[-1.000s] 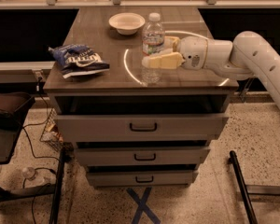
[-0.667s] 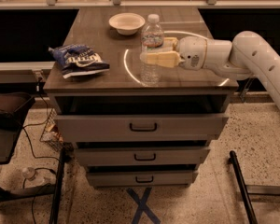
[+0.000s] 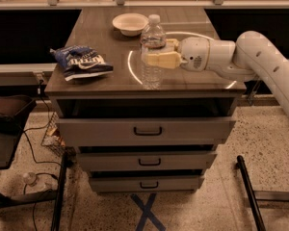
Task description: Move water bottle near paper bowl
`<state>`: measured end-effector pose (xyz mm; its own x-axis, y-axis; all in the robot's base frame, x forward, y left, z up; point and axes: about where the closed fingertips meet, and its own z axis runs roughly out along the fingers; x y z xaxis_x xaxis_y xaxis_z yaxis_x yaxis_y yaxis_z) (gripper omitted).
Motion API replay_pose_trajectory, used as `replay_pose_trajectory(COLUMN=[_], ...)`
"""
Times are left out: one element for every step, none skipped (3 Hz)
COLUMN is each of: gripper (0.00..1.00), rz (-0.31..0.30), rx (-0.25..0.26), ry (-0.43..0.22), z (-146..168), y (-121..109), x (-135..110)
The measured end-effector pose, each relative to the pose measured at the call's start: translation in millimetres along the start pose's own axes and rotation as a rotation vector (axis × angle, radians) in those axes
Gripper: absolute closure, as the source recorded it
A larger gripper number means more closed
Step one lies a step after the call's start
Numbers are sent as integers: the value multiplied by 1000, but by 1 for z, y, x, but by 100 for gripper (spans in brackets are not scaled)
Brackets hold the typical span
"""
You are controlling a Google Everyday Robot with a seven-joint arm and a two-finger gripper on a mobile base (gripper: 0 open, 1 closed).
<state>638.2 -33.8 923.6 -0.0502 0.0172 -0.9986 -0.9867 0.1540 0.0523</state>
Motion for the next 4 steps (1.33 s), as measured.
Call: replay_pose_trajectory(gripper=[100, 100, 100, 100], rz=[1, 2, 34, 78], rx=[7, 25, 37, 43], ry=[-2, -9, 12, 26], z=[0, -1, 1, 1], y=[-3, -11, -38, -78], x=[-3, -10, -17, -21])
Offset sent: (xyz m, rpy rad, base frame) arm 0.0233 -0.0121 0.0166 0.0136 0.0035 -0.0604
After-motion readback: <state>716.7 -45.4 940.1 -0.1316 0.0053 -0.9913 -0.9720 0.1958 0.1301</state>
